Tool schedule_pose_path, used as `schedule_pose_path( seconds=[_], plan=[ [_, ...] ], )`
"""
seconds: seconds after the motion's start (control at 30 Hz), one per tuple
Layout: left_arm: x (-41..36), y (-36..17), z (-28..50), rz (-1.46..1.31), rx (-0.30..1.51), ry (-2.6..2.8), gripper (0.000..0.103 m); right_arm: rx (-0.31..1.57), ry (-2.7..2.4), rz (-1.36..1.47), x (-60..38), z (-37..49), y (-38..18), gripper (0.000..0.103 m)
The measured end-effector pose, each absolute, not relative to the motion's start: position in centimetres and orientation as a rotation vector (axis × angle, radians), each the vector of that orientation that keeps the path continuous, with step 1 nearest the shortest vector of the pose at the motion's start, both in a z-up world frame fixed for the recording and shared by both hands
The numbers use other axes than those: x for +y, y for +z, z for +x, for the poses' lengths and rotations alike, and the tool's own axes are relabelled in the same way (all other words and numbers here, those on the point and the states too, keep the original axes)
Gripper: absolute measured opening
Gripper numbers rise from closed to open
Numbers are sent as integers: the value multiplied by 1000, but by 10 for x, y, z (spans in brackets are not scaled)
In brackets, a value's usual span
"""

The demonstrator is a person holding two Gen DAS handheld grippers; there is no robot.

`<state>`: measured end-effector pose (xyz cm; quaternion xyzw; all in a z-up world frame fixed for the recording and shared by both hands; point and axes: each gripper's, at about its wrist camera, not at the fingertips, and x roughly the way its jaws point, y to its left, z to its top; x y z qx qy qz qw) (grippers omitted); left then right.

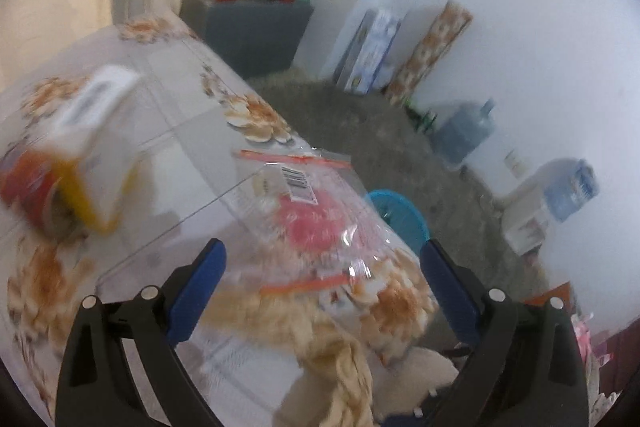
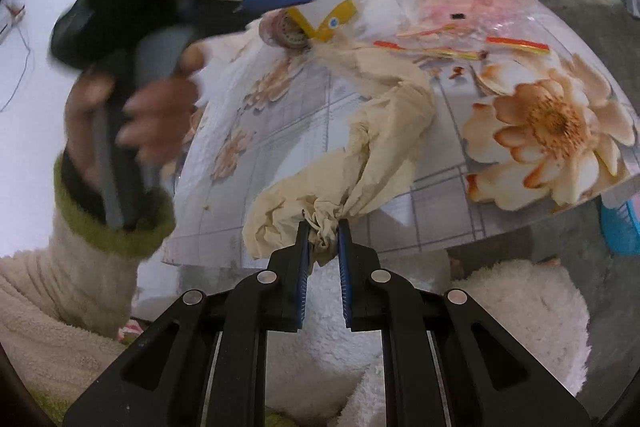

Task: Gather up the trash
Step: 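Grasp the crumpled tan paper with the right tool while the left tool grasps the clear plastic bag, then lift the tan paper and plastic bag and carry them toward the wastebasket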

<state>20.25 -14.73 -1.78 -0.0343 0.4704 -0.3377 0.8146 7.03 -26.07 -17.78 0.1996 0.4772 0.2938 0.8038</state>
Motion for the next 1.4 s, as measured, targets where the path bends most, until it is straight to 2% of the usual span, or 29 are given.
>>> schedule_pose_path(
  seconds=[0.33,0.43,0.5,0.63,0.73,0.77,0.8,0.87,1.17,1.23,1.3,1.4],
  plan=[
    [-209,-75,272,9,1263,-562,95,1013,633,466,-276,65,-180,15],
    [-212,-84,279,29,1270,-525,92,1011,630,474,-277,63,-182,16],
    [-218,-84,279,95,1239,-511,80,1009,628,477,-277,63,-182,16],
    [-215,-84,281,105,1206,-522,63,1005,623,484,-280,63,-182,16],
    [-206,-83,281,76,1191,-531,43,1009,602,481,-284,62,-179,16],
    [-203,-82,282,65,1195,-529,22,1011,594,482,-286,61,-177,16],
    [-197,-81,283,40,1197,-531,14,1013,587,482,-289,61,-175,16],
    [-190,-76,280,-2,1177,-540,9,1016,571,473,-291,59,-172,16],
    [-136,-24,236,-155,993,-591,5,1001,538,419,-299,62,-152,17],
    [-120,-11,221,-205,946,-591,5,999,536,412,-297,64,-150,21],
    [-105,-2,211,-255,906,-595,5,994,518,394,-293,67,-147,33],
    [-75,14,182,-342,840,-597,5,979,498,372,-287,72,-143,39]
  ],
)
